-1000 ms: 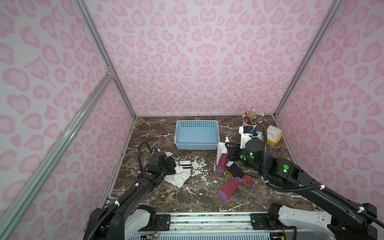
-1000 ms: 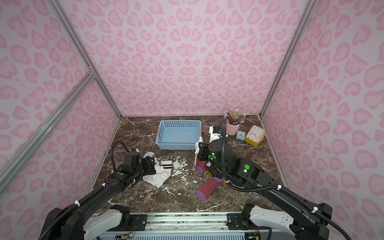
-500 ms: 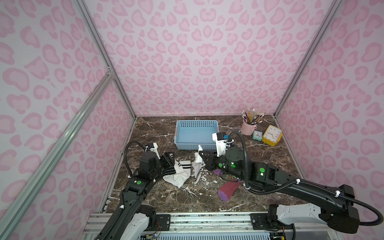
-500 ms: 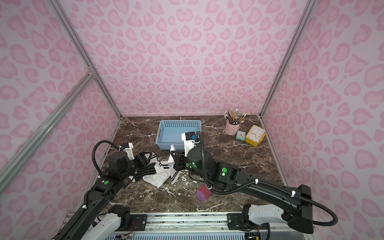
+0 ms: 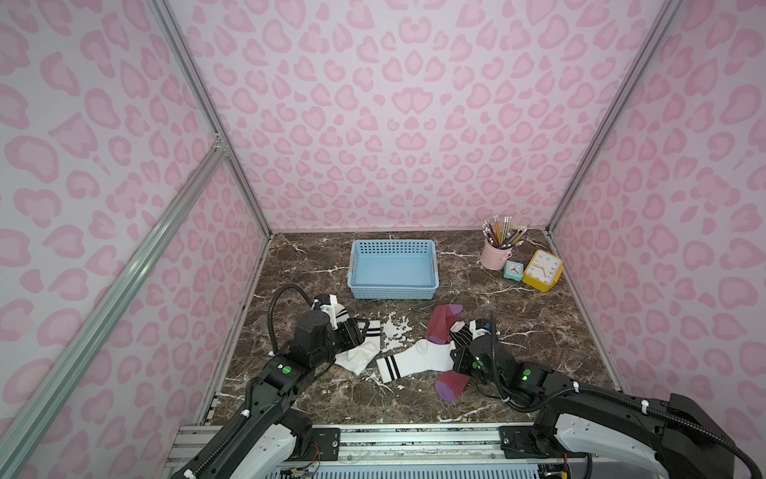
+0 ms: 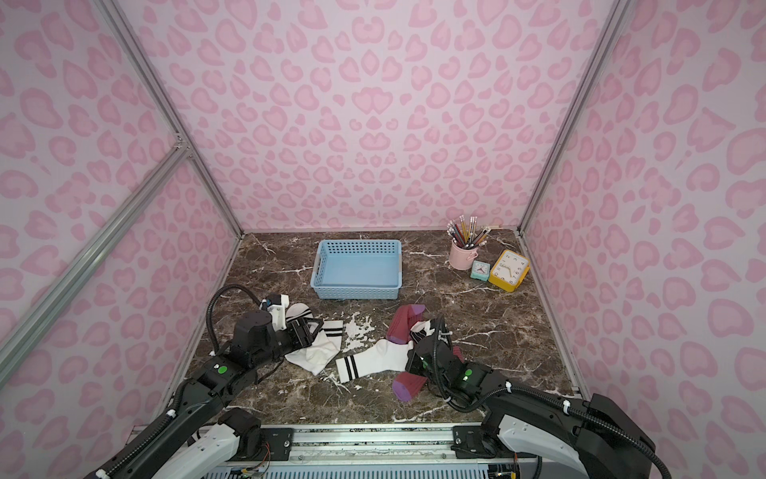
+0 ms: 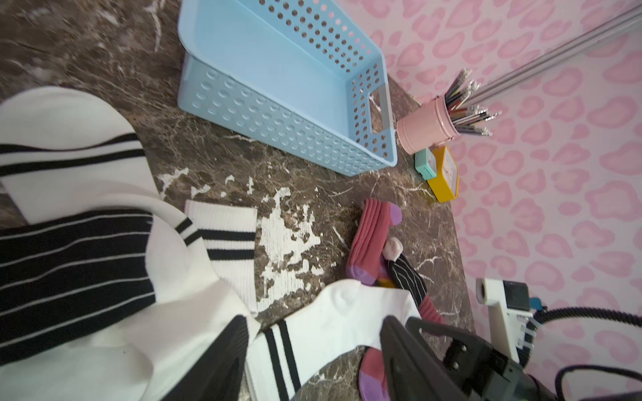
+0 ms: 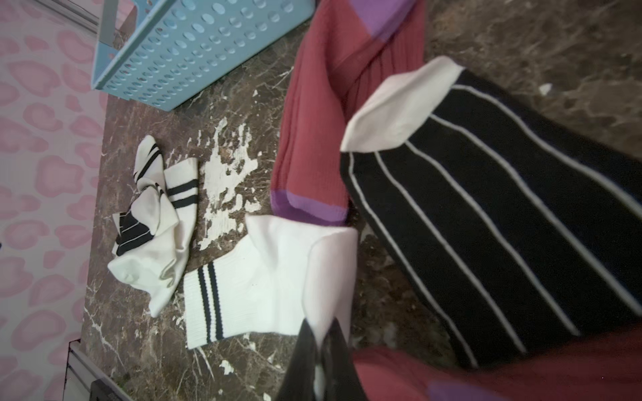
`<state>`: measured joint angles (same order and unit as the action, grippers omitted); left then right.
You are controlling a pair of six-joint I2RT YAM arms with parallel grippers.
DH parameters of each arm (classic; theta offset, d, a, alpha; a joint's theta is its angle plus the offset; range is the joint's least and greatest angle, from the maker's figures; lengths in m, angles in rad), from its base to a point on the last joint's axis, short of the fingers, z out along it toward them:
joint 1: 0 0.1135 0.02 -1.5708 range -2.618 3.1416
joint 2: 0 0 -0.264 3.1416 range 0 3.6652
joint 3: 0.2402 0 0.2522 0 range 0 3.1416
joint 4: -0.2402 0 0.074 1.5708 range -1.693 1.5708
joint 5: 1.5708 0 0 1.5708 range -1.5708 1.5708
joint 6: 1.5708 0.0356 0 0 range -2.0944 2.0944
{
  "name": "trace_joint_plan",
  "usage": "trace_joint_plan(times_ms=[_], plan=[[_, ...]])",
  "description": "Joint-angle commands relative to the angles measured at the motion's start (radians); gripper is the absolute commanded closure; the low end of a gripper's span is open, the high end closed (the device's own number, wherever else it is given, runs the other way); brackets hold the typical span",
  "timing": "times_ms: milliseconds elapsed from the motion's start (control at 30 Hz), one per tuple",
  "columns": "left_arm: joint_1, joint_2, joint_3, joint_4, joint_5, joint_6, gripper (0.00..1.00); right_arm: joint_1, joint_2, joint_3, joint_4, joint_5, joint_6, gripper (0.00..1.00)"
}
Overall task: Place the socks together as a pair
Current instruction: Flatten out the sock at the center of the board, then move the sock to the center of the board.
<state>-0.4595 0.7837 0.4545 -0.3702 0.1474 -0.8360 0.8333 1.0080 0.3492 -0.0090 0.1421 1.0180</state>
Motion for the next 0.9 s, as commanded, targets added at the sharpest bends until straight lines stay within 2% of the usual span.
trace_joint_plan(times_ms=[0, 100, 267, 433, 633, 867], plan=[[-0.025, 0.006, -0.015, 0.066, -0.02, -0.034, 0.35, -0.029, 0.012, -0.012, 0.077, -0.036, -0.01, 0.78], [-0.053, 0.014, -0.024, 0.081, -0.021, -0.047, 0.35, -0.074, 0.028, 0.001, 0.049, -0.036, -0.021, 0.6], [-0.101, 0.031, -0.025, 0.099, -0.035, -0.069, 0.35, -0.185, 0.033, -0.007, 0.047, -0.057, -0.029, 0.45], [-0.168, 0.071, -0.024, 0.136, -0.047, -0.094, 0.35, -0.318, 0.086, -0.03, 0.111, -0.143, -0.038, 0.43], [-0.218, 0.09, -0.025, 0.149, -0.083, -0.119, 0.35, -0.464, 0.181, 0.016, 0.052, -0.147, -0.064, 0.44], [-0.238, 0.087, -0.047, 0.155, -0.091, -0.142, 0.35, -0.665, 0.26, 0.097, 0.007, -0.21, -0.189, 0.5]])
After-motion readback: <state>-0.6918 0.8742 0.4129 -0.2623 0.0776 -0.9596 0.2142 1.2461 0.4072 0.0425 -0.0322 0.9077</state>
